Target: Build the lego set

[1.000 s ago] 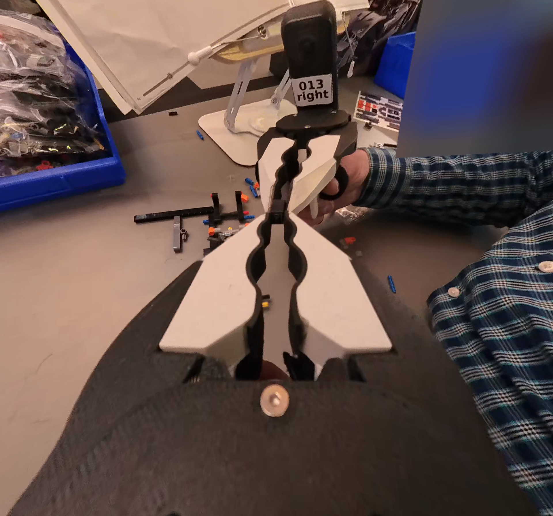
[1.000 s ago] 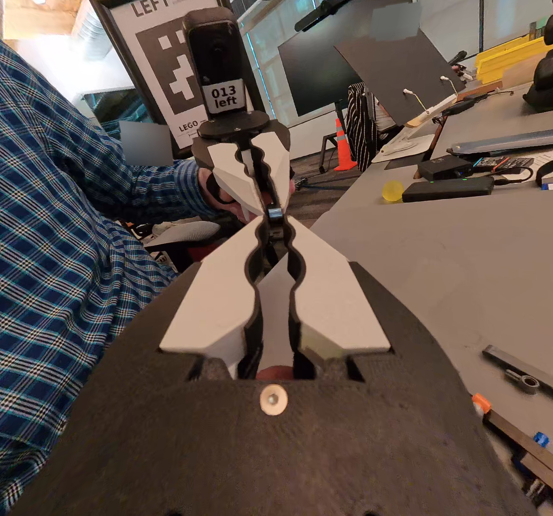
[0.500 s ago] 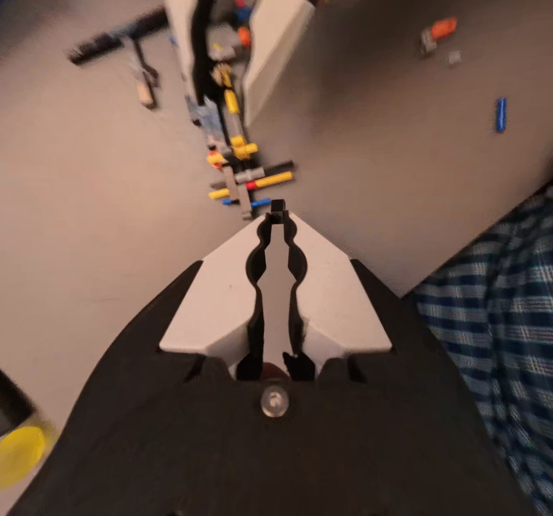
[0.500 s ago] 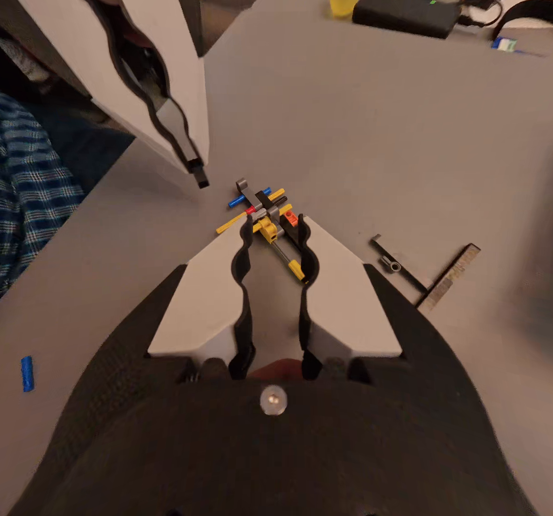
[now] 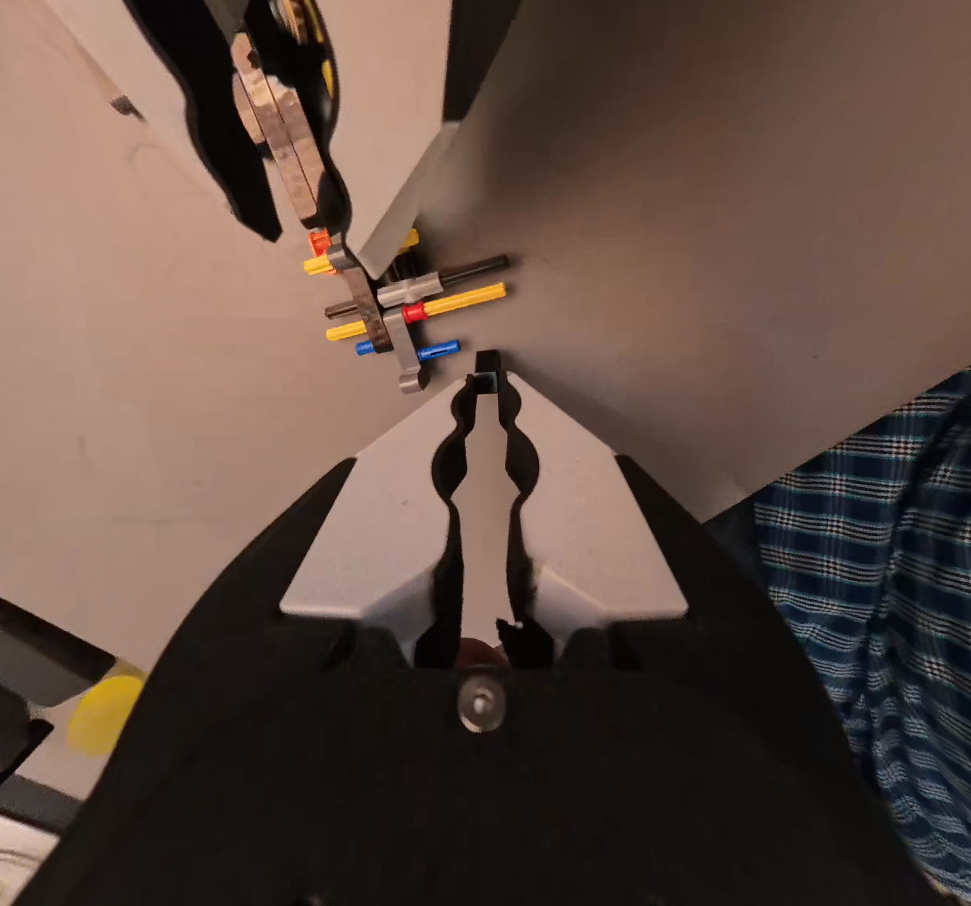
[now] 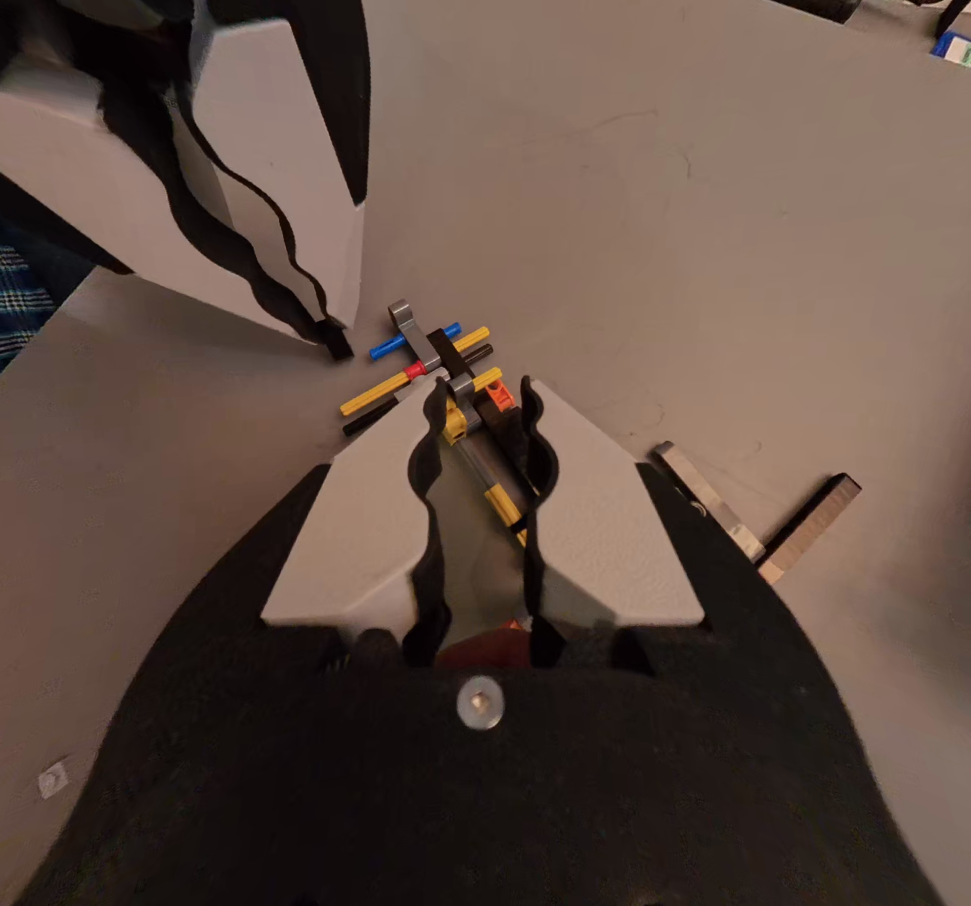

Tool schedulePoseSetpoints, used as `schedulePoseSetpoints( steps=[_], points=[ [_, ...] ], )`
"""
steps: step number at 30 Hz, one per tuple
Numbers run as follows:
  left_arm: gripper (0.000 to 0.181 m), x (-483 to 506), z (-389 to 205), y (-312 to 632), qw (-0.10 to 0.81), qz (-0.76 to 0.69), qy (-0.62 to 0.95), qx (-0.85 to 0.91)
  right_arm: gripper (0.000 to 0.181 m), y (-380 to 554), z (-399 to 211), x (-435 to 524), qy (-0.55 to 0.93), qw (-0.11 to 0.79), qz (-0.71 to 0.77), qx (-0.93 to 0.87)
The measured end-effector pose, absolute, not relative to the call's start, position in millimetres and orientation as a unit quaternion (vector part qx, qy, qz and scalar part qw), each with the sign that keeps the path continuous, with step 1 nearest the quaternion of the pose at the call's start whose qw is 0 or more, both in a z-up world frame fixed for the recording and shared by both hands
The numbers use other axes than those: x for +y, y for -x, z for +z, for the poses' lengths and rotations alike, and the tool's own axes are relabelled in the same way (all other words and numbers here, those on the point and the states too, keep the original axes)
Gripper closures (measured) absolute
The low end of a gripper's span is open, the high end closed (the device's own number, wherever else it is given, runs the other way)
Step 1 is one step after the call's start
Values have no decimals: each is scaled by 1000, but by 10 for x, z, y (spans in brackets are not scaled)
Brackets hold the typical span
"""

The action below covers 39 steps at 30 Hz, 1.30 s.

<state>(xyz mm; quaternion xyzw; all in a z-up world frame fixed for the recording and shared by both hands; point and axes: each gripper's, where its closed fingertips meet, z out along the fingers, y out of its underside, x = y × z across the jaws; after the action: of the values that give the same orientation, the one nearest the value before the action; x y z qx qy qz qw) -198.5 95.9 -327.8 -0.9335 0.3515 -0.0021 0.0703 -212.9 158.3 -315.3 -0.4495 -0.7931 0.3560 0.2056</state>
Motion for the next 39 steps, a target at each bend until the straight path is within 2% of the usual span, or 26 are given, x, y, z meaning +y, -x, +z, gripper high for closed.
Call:
schedulePoseSetpoints(
  steps=[12,39],
  points=[
    [175,1027,-3295,2016,62,23,937,342,160,2147,-3239,1512,452,183,359,-796],
    [175,1081,-3270,2045,121,29,946,300,161,2186,-3276,1509,473,167,372,-781]
  ],
)
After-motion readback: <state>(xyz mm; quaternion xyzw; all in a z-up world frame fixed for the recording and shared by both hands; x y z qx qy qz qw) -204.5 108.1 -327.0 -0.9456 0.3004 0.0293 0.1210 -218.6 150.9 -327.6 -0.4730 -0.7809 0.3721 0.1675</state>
